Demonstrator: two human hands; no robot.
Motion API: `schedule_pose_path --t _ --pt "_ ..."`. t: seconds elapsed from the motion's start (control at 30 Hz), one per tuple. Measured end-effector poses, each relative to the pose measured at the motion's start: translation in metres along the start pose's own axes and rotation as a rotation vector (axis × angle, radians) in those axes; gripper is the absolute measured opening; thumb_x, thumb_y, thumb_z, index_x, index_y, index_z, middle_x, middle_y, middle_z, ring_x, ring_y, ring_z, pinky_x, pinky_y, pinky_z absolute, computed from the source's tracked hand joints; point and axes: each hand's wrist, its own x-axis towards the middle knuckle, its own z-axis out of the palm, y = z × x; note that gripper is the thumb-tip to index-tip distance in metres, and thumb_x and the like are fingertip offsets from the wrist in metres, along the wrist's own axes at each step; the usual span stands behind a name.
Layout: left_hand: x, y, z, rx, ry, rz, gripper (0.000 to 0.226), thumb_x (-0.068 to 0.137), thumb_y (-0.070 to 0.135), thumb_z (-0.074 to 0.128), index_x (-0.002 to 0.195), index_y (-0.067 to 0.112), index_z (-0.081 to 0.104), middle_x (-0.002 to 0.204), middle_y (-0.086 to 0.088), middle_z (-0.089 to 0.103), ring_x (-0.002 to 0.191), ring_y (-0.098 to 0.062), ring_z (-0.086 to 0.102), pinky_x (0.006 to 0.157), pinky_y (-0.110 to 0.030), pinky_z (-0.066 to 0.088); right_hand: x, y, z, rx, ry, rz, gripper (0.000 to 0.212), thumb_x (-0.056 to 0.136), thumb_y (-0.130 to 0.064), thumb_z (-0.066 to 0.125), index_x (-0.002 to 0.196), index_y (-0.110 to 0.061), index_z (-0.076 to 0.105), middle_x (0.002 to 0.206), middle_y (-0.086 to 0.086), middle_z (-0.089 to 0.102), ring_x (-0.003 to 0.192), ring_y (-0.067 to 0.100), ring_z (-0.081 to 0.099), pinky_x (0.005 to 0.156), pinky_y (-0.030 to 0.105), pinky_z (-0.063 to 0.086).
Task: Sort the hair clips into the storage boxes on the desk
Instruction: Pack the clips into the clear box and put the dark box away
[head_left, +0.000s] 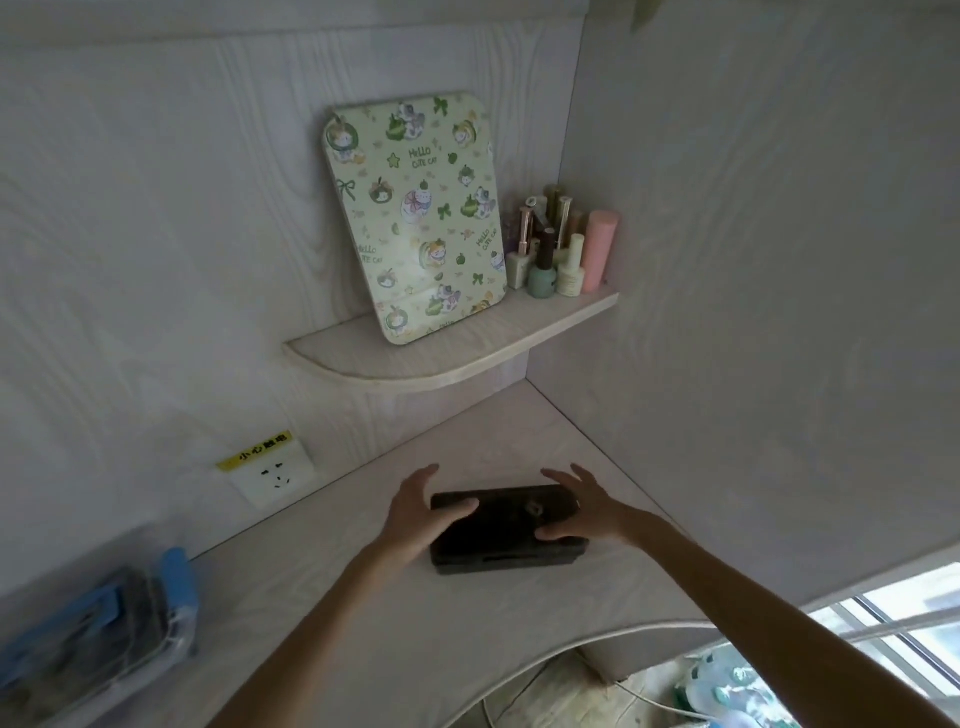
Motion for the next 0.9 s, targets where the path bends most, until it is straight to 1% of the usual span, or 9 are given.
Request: schedule_pose_path --t 0.13,0.3,0.37,0.43,0.53,0.63,0.73,0.83,0.9 --pt "-0.002 -0.019 0.012 0.835 -0.046 0.501 0.068 0.092 0.059 0.032 0.148 0.037 0.001 0.158 0.008 -0.01 0.146 -0.017 -0.009 0.117 -0.037 -0.004 -0.005 0.005 0.009 -0.573 0.114 -0.288 0.08 0.084 -0.058 0.052 0.146 -0.04 0.005 0.157 -0.003 -0.016 0.146 0.021 -0.011 0.117 0.048 -0.001" --pt "-0.004 -0.027 0.026 1.059 -0.128 0.605 0.09 0.068 0.065 -0.027 0.148 0.032 -0.004 0.157 0.004 -0.012 0.146 -0.02 -0.012 0.11 -0.038 -0.017 -0.009 0.014 0.024 -0.865 0.105 -0.386 0.078 0.073 -0.071 -0.011 0.144 -0.041 -0.009 0.157 -0.002 -0.016 0.145 0.02 -0.014 0.118 0.045 -0.004" --pt "-0.002 -0.032 0.027 1.087 -0.141 0.587 0.088 0.073 0.068 -0.02 0.149 0.028 -0.001 0.156 0.002 -0.011 0.144 -0.022 -0.011 0.114 -0.043 -0.009 -0.008 0.021 0.029 -0.92 0.161 -0.39 0.075 0.081 -0.073 -0.002 0.145 -0.036 -0.009 0.157 0.004 -0.008 0.144 0.027 -0.006 0.116 0.05 0.006" --pt "-0.002 -0.037 0.026 1.147 -0.088 0.589 0.076 0.088 0.068 0.005 0.148 0.023 0.021 0.155 -0.004 0.022 0.142 -0.024 0.024 0.113 -0.048 0.027 -0.008 0.026 0.033 -0.96 0.194 -0.33 0.077 0.086 -0.073 0.009 0.148 -0.027 0.008 0.153 0.01 0.025 0.138 0.032 0.029 0.105 0.051 0.03" --pt "0.005 -0.05 0.032 1.14 -0.072 0.63 0.08 0.079 0.059 0.054 0.146 0.024 0.026 0.143 -0.002 0.047 0.129 -0.021 0.048 0.099 -0.044 0.045 -0.003 0.028 0.037 -0.952 0.207 -0.319 0.076 0.083 -0.066 0.023 0.146 -0.023 0.021 0.146 0.01 0.042 0.13 0.029 0.045 0.099 0.047 0.039" --pt "0.007 -0.05 0.036 1.092 -0.012 0.692 0.087 0.071 0.055 0.069 0.143 0.024 0.033 0.143 -0.002 0.047 0.129 -0.022 0.048 0.099 -0.045 0.046 -0.002 0.03 0.037 -0.97 0.207 -0.33 0.079 0.079 -0.063 0.034 0.146 -0.023 0.022 0.146 0.011 0.041 0.131 0.03 0.044 0.098 0.049 0.043" --pt "0.006 -0.05 0.034 1.142 -0.019 0.679 0.087 0.08 0.057 0.057 0.146 0.027 0.009 0.155 -0.004 0.02 0.142 -0.024 0.021 0.112 -0.052 0.028 -0.003 0.029 0.036 -1.017 0.228 -0.374 0.08 0.083 -0.07 0.024 0.148 -0.024 0.013 0.152 0.011 0.03 0.137 0.03 0.032 0.102 0.051 0.042" --pt "-0.009 -0.045 0.036 0.913 -0.066 0.498 0.083 0.081 0.072 0.02 0.143 0.034 -0.02 0.149 0.001 -0.027 0.139 -0.021 -0.022 0.117 -0.043 -0.007 -0.012 0.018 0.03 -0.713 0.182 -0.381 0.086 0.084 -0.07 0.031 0.146 -0.03 -0.012 0.154 -0.002 -0.016 0.143 0.019 -0.01 0.119 0.046 0.007" --pt "-0.021 -0.045 0.037 0.484 0.099 0.218 0.077 0.09 0.062 0.02 0.147 0.024 -0.015 0.153 0.0 -0.025 0.143 -0.018 -0.016 0.118 -0.037 -0.001 -0.015 0.016 0.03 -0.325 0.317 -0.23 0.083 0.088 -0.059 0.04 0.149 -0.021 -0.001 0.157 -0.003 0.003 0.145 0.018 0.006 0.119 0.039 0.014"
